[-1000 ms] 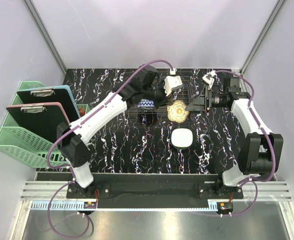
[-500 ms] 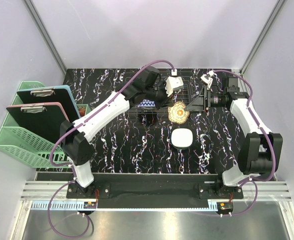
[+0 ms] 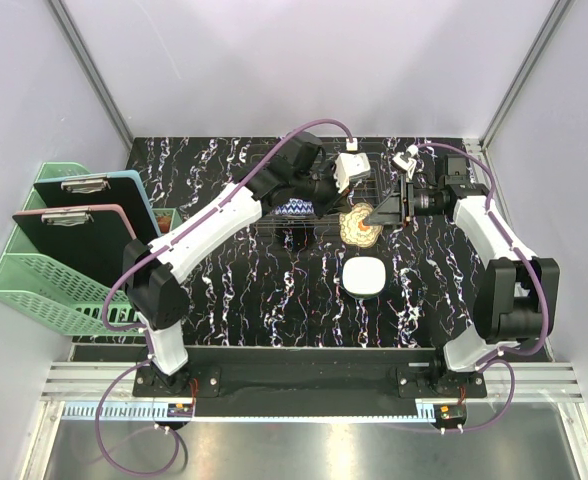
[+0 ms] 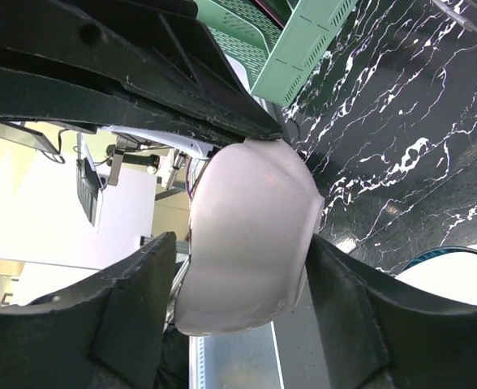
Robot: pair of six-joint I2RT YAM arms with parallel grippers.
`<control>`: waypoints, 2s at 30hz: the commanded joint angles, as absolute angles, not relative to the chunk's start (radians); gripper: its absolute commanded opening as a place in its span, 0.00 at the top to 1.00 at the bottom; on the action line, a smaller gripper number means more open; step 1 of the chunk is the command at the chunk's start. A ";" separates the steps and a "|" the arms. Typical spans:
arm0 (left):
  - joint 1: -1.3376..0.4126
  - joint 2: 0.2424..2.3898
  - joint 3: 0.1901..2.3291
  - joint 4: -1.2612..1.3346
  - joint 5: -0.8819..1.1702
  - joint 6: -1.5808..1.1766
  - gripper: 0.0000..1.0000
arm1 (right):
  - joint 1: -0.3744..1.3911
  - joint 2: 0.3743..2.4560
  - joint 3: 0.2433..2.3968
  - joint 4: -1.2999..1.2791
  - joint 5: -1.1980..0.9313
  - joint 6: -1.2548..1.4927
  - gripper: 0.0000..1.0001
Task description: Load the bowls into the dish rack
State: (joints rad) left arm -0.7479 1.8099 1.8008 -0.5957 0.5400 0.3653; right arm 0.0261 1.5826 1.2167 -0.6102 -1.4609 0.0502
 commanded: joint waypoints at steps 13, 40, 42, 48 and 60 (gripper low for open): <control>-0.750 1.798 1.809 -0.528 0.558 0.367 1.00 | 0.034 1.557 1.207 -0.584 -1.526 0.041 0.76; -0.637 1.723 1.763 -0.495 0.368 0.230 0.25 | 0.032 1.549 1.242 -0.578 -1.269 0.057 1.00; -0.583 1.677 1.709 -0.489 0.358 0.230 0.25 | 0.034 1.546 1.270 -0.580 -1.183 0.055 1.00; -0.474 1.545 1.525 -0.494 0.356 0.265 0.25 | 0.038 1.604 1.486 -0.620 -0.919 0.023 1.00; -0.390 1.370 1.328 -0.574 0.304 0.365 0.26 | 0.175 1.891 1.969 -0.739 -0.252 -0.212 1.00</control>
State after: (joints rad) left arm -0.4122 1.4361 1.3552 -0.5564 0.3439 0.3149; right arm 0.1131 1.8095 1.8687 -0.7029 -0.5320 -0.1020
